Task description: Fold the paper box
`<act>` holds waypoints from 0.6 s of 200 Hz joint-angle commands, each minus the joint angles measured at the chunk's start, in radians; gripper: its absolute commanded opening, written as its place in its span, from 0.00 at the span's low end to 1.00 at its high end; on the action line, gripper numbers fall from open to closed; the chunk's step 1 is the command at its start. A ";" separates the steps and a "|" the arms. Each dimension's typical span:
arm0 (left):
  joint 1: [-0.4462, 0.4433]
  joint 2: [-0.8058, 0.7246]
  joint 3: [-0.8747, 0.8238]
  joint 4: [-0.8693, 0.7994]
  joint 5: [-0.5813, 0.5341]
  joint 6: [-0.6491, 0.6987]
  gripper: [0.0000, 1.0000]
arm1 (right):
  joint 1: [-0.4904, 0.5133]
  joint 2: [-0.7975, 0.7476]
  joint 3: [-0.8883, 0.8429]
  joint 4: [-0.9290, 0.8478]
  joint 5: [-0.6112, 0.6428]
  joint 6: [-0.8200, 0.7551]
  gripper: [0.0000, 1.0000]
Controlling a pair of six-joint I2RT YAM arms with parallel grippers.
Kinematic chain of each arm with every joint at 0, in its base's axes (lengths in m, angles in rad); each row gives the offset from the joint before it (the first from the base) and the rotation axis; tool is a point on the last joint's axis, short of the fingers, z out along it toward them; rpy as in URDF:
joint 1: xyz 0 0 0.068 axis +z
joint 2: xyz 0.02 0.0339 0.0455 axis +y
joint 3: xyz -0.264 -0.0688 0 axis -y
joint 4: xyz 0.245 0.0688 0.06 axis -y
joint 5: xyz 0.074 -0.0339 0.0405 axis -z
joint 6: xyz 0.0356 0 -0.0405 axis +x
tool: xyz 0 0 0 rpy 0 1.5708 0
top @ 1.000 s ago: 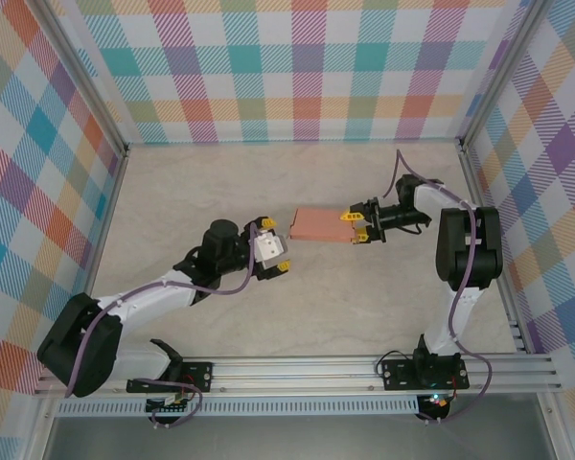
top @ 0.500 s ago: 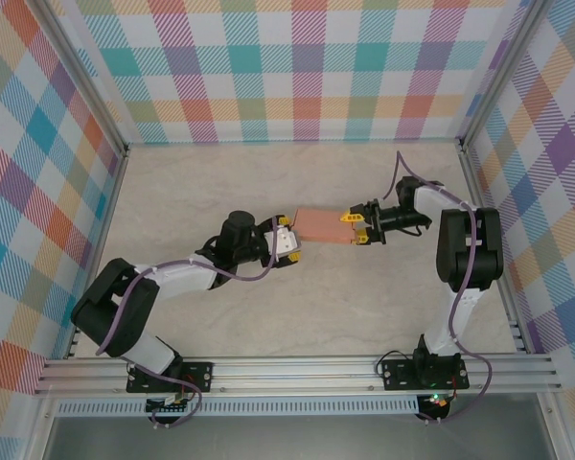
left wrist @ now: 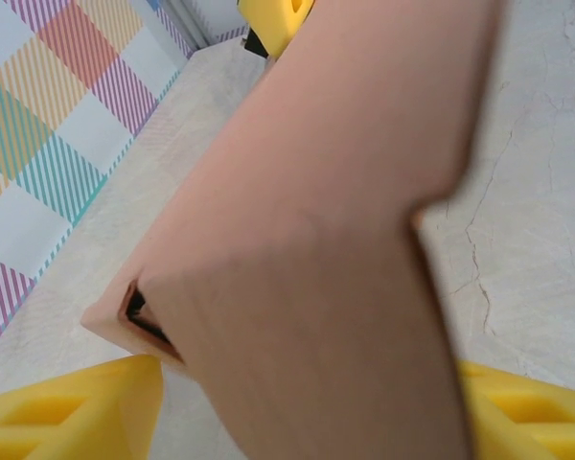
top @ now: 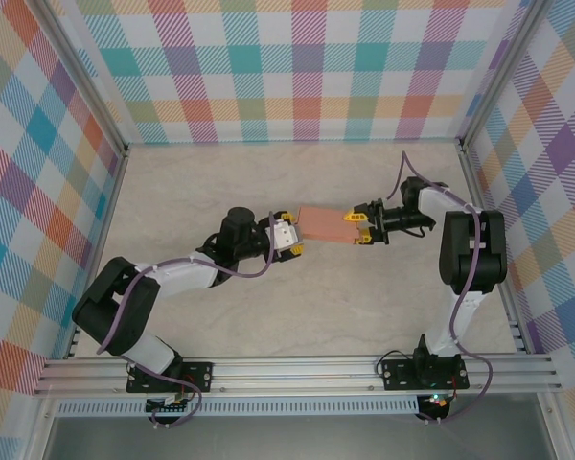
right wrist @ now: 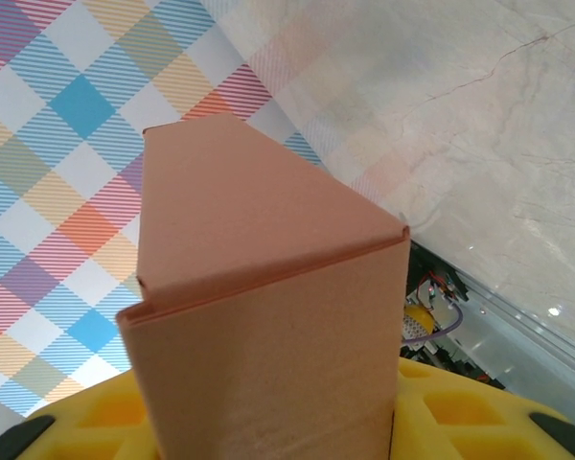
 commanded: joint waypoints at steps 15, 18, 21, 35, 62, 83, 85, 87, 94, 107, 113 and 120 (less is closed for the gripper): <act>0.023 -0.042 -0.077 0.215 0.017 -0.068 0.73 | 0.008 -0.005 -0.027 -0.021 0.020 -0.027 0.31; 0.027 -0.042 -0.079 0.216 0.015 -0.071 0.74 | 0.008 -0.004 -0.030 -0.022 0.020 -0.030 0.31; 0.029 -0.043 -0.078 0.215 0.014 -0.071 0.75 | 0.008 -0.005 -0.033 -0.023 0.018 -0.033 0.31; 0.032 -0.036 -0.067 0.209 0.030 -0.064 0.77 | 0.008 -0.007 -0.047 -0.027 0.020 -0.041 0.31; 0.032 -0.008 -0.020 0.152 0.126 -0.047 0.70 | 0.008 -0.002 -0.057 -0.021 -0.001 -0.038 0.30; 0.031 0.014 -0.012 0.156 0.160 -0.053 0.65 | 0.008 -0.012 -0.053 -0.021 -0.002 -0.032 0.31; 0.030 0.015 -0.011 0.155 0.163 -0.053 0.65 | 0.008 -0.014 -0.054 -0.021 -0.002 -0.032 0.31; 0.029 0.017 -0.010 0.155 0.169 -0.053 0.64 | 0.008 -0.014 -0.054 -0.021 -0.003 -0.033 0.31; 0.026 0.022 -0.007 0.150 0.177 -0.053 0.62 | 0.010 -0.015 -0.053 -0.023 -0.005 -0.032 0.31; 0.015 0.027 -0.005 0.146 0.185 -0.049 0.61 | 0.013 -0.016 -0.053 -0.027 -0.011 -0.031 0.31; 0.010 0.027 -0.003 0.144 0.191 -0.048 0.60 | 0.014 -0.015 -0.054 -0.026 -0.010 -0.030 0.32; 0.007 0.026 0.000 0.138 0.195 -0.047 0.59 | 0.015 -0.013 -0.052 -0.026 -0.009 -0.027 0.32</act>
